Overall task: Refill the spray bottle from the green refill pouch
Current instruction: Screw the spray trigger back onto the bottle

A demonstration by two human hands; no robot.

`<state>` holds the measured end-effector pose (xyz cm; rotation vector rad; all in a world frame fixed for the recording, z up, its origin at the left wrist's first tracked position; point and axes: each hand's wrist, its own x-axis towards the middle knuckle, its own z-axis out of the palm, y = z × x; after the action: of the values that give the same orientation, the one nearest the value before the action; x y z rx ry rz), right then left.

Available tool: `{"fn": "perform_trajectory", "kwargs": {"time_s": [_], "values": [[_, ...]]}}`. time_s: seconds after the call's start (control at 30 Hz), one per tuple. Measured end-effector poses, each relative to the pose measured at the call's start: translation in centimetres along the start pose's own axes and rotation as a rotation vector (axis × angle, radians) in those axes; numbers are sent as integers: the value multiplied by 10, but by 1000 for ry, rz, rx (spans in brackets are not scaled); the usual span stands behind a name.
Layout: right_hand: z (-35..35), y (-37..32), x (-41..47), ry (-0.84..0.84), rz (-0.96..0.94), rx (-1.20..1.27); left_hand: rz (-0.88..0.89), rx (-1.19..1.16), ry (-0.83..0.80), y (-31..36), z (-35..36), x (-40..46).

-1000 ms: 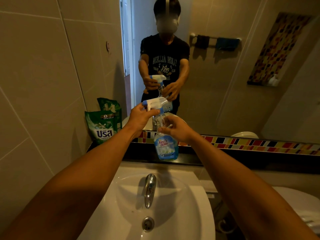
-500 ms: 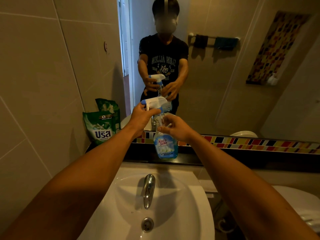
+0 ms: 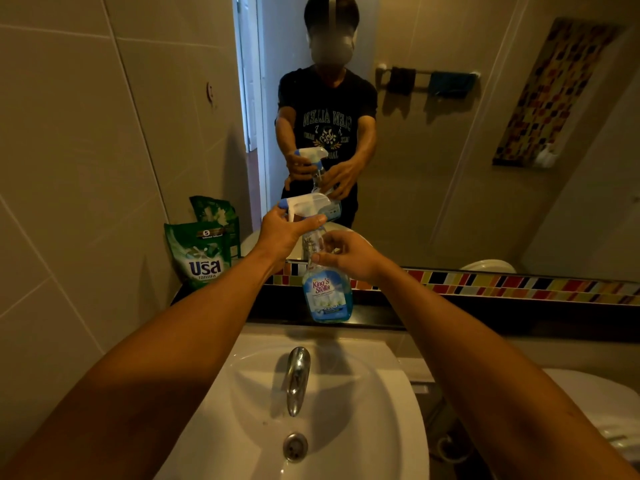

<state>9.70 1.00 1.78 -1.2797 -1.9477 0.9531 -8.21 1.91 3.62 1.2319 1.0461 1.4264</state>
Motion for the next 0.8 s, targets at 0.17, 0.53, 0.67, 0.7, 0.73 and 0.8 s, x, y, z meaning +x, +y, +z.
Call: {"fn": "perform_trajectory", "kwargs": {"time_s": [0.17,0.53,0.67,0.7,0.73,0.8], "values": [[-2,-1,0,-24,5,10,-9,-17,9,-4,2,2],[-10,8,-3,-30,10,72,-37,-34,-83,1,11,2],[-10,14,-4,-3,19,40,-60,-54,-80,-2,14,1],[-10,16,-4,6,25,28,-64,-44,-95,-4,14,1],[-9,18,-3,16,32,19,-71,-41,-121,-6,14,-1],[-9,23,-3,34,50,14,-115,-59,-165,-12,11,-6]]}}
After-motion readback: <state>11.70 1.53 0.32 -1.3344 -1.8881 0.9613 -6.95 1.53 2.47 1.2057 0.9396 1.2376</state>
